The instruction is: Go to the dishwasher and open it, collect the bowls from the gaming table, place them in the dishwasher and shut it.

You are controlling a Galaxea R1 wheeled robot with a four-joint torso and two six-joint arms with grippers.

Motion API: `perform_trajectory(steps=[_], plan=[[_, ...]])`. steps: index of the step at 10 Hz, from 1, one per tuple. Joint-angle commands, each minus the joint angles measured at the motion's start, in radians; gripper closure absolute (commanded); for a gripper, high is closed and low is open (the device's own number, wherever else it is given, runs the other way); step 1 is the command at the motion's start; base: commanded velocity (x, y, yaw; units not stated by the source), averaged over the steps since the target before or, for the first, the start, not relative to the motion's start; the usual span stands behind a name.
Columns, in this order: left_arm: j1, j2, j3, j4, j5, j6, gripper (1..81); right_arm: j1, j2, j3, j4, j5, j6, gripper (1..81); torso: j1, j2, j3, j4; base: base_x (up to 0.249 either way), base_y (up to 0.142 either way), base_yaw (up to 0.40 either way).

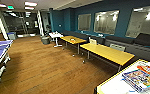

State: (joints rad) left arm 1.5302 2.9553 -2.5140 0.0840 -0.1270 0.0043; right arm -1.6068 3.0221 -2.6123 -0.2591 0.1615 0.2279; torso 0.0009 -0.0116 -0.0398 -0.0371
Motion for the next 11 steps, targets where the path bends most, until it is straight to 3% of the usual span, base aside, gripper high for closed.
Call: perform_trajectory(steps=[1, 11], plan=[[-0.041, -0.004, 0.009, 0.002, 0.049, 0.008, 1.0, 0.034, 0.005, 0.006, -0.020, -0.040, -0.005, 1.0, 0.000, 0.000, 0.000, 0.000, 0.083, 0.000, 0.000], [-0.041, -0.005, 0.009, 0.002, 0.050, 0.000, 1.0, 0.035, 0.005, 0.006, -0.020, -0.040, -0.005, 1.0, 0.000, 0.000, 0.000, 0.000, 0.022, 0.000, 0.000]])
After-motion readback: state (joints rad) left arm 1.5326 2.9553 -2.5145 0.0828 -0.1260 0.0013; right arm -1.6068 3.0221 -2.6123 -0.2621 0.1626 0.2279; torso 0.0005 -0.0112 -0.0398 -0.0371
